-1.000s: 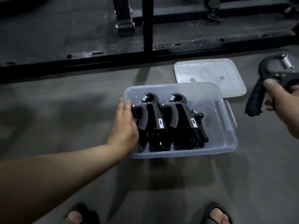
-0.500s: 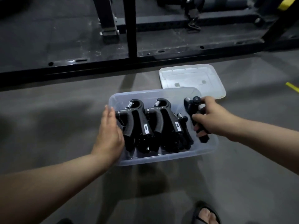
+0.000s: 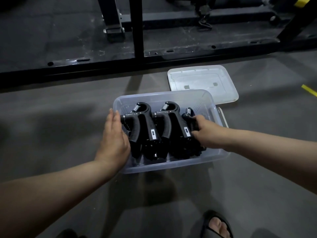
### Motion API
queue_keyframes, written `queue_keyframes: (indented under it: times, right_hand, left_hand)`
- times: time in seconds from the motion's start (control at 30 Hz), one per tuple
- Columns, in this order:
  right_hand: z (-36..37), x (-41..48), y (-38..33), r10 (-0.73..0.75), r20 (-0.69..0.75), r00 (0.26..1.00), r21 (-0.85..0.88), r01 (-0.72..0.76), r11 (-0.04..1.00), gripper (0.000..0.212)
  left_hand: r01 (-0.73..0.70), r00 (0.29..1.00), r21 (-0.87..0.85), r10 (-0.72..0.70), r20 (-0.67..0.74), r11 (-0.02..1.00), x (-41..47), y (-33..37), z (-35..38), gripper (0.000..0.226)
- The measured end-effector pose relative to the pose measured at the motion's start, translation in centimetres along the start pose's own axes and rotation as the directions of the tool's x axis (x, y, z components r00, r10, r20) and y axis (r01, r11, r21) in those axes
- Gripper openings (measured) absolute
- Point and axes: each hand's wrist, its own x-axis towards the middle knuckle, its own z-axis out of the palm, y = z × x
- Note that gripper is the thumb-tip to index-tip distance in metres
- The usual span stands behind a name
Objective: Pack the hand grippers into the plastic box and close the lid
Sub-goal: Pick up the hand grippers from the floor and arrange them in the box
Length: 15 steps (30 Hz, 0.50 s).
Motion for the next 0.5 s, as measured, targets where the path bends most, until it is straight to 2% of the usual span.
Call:
queue_keyframes:
  times: [0.1, 0.17, 0.27, 0.4, 0.5]
  right_hand:
    - [-0.7, 0.2, 0.2, -0.058, -0.082, 0.995, -0.097, 0.050, 0.994, 0.049]
    - [-0.3, 0.2, 0.3, -0.088, -0.057, 0.995, -0.154, 0.078, 0.985, 0.057]
    - [0.5, 0.4, 0.6, -0.088, 0.009, 0.996, -0.151, 0.088, 0.984, 0.061]
    - [-0.5, 0.5, 0.5, -0.134, 0.042, 0.990, -0.233, 0.140, 0.962, 0.051]
    - [-1.3, 0.3, 0.9, -0.300, -0.090, 0.950, -0.329, 0.256, 0.909, 0.040]
  left_hand:
    - [0.009, 1.000, -0.008, -0.009, 0.001, 1.000, 0.0, 0.0, 0.0, 0.062]
    - [0.010, 1.000, -0.015, -0.010, 0.004, 1.000, 0.0, 0.1, 0.0, 0.063]
    - [0.011, 1.000, -0.018, -0.011, 0.008, 1.000, -0.1, 0.1, 0.0, 0.063]
    - [0.025, 1.000, -0.023, -0.025, 0.016, 0.999, -0.1, 0.1, -0.1, 0.064]
    - [0.026, 1.000, -0.025, -0.026, 0.014, 0.999, -0.1, 0.3, -0.2, 0.067]
